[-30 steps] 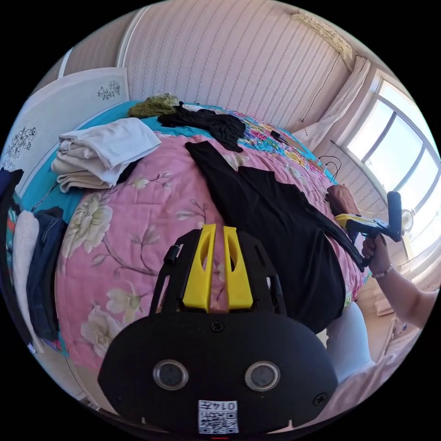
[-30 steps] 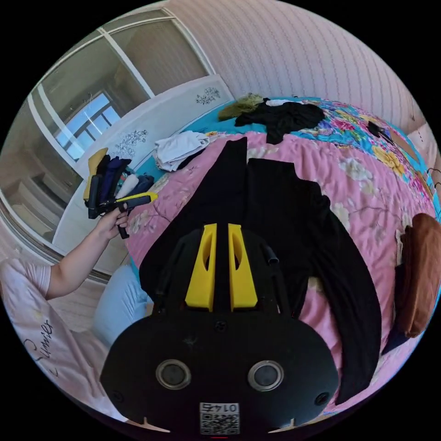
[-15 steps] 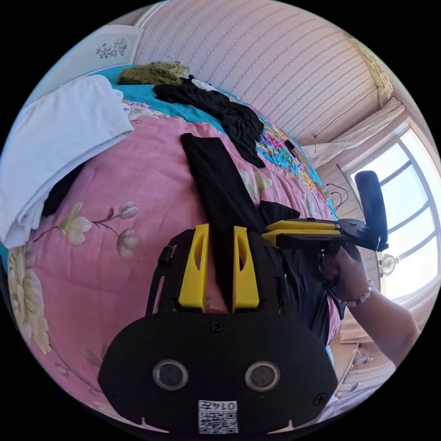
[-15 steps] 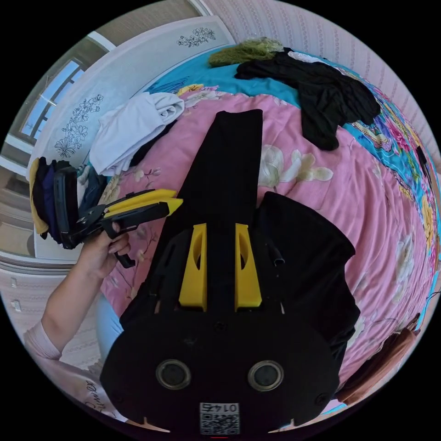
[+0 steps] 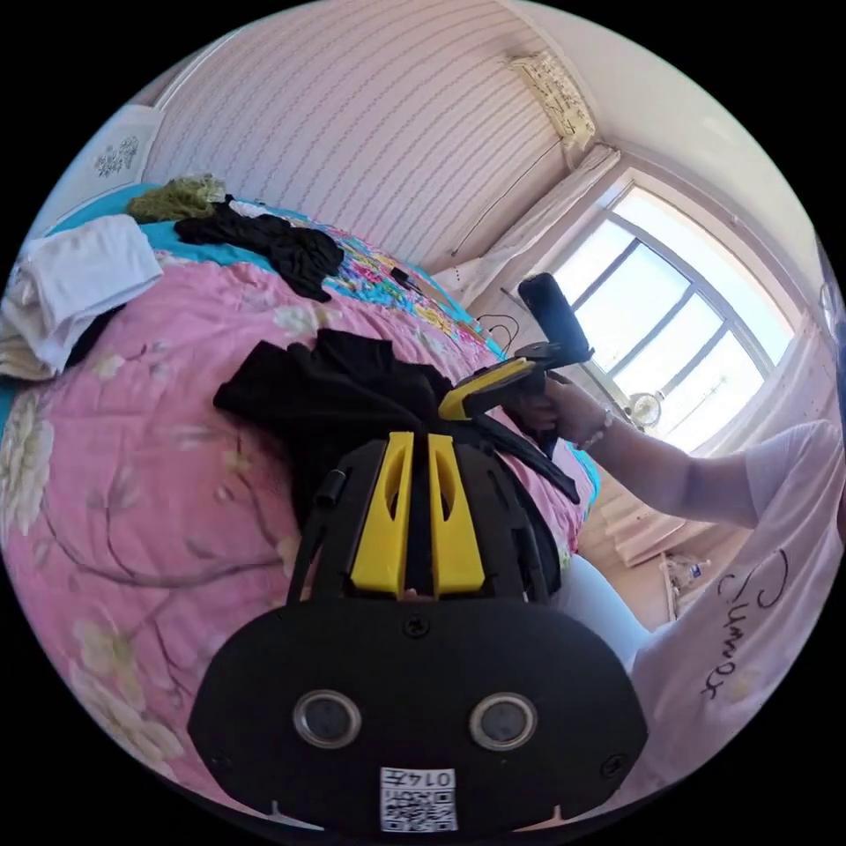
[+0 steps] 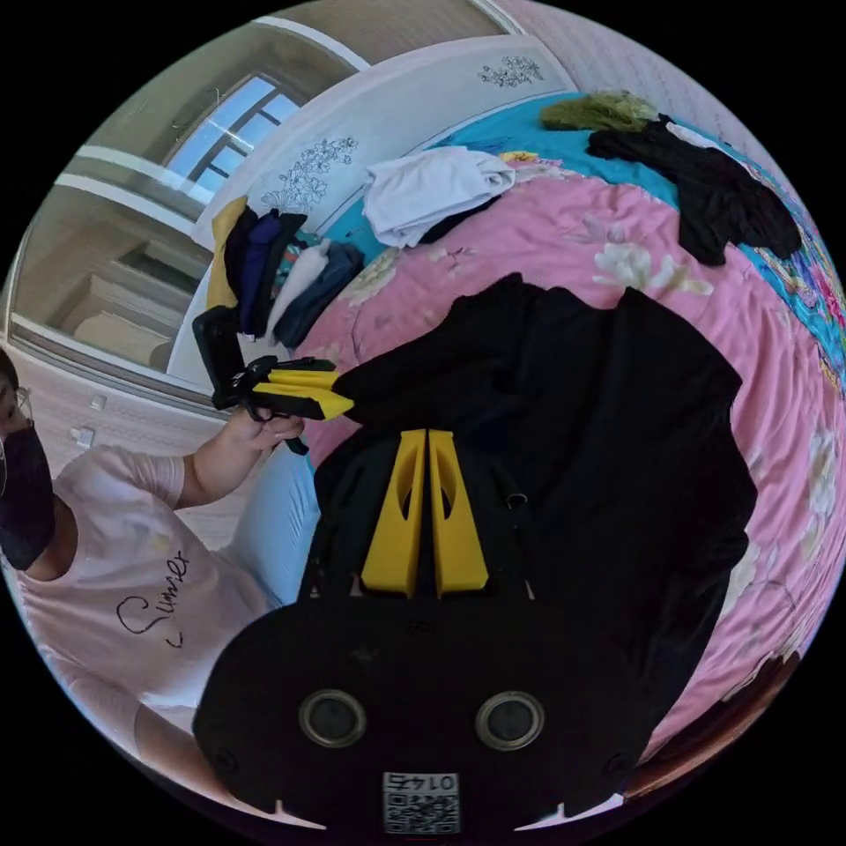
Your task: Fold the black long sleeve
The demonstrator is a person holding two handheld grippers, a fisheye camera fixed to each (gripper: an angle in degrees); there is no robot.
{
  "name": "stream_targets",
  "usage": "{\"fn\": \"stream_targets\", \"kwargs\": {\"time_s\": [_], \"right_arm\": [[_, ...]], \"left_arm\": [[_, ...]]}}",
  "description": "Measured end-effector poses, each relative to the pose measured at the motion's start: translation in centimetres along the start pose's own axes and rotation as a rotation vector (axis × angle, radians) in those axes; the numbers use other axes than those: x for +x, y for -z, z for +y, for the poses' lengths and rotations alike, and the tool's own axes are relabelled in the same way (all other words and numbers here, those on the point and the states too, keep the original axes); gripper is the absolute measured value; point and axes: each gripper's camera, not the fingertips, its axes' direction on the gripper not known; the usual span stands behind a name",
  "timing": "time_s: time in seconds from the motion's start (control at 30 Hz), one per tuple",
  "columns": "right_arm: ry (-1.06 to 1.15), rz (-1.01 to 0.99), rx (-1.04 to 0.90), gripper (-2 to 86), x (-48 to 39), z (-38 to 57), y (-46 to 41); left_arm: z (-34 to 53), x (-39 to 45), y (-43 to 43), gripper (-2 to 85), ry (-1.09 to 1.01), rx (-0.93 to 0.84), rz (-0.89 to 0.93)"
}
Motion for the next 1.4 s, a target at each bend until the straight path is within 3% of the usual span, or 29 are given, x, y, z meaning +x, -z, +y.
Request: {"fn": "stream_targets", "kwargs": {"time_s": [0.13,0.27,0.4,0.53,0.63,0.73,0.93,1.2,1.4], "right_arm": [[-0.056,0.090,-0.080,2.5,1.0,1.5,-4.3],[-0.009,0.183,0.039,5.6,-0.3,-2.0,-4.7],[-0.020,0.290,0.122,6.9,-0.6,-7.6,-6.7],[-0.100,0.330,0.117,7.3,1.4,-11.4,-10.3],[-0.181,0.277,0.013,5.3,4.2,-12.5,-14.1],[-0.186,0.217,0.116,2.6,3.5,-10.4,-12.9],[0.055,0.159,0.259,0.5,-4.6,-7.0,-8.6],[0.499,0.121,0.329,0.1,-25.5,-13.0,-10.4],[0.666,0.174,0.158,0.1,-34.6,-17.0,-19.8]], "left_arm": [[4.6,-0.9,1.7,3.4,0.069,-0.066,-0.136],[3.4,-4.3,5.3,2.1,0.154,0.018,-0.235],[-0.5,-8.4,4.5,7.2,0.237,0.012,-0.355],[-2.0,-10.4,2.1,8.8,0.276,-0.051,-0.326],[-1.2,-9.9,2.0,3.4,0.215,-0.071,-0.317],[1.2,-8.5,5.0,0.1,0.184,0.004,-0.290],[8.6,-1.7,15.3,-0.8,0.080,0.300,-0.245],[18.7,6.7,30.6,-0.9,0.065,0.653,-0.675],[24.2,5.1,34.2,-0.8,0.210,0.599,-0.888]]}}
